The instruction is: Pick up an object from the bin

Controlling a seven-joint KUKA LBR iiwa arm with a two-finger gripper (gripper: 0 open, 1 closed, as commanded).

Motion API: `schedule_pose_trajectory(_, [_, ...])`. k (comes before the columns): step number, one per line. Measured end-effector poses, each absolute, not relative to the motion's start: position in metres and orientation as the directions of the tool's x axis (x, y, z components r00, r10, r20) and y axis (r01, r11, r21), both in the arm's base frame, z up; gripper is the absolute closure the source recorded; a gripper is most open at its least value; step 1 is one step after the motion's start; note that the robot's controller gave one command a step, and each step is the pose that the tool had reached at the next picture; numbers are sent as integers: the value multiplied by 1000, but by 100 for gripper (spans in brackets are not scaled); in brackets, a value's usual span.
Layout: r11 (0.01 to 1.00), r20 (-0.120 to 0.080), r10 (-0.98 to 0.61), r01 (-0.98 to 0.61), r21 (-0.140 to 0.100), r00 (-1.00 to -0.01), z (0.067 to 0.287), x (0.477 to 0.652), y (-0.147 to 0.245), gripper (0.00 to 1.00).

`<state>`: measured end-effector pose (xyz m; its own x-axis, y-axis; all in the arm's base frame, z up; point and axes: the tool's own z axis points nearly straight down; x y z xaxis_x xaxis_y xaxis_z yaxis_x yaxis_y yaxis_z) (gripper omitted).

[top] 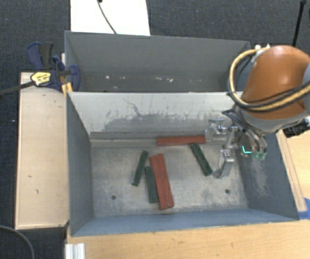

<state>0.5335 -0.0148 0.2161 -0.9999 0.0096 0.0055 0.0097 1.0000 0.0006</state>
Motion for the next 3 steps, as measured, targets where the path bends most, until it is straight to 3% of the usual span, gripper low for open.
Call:
schedule_pose_trajectory(1, [1000,-3,9,9,0,-1000,220,535,-15,0])
schedule_pose_trajectory(2, [990,-6,139,139,1,-990,185,546,-20,0])
schedule_pose_trajectory(3, [998,-4,68,68,0,-998,165,572,-38,0])
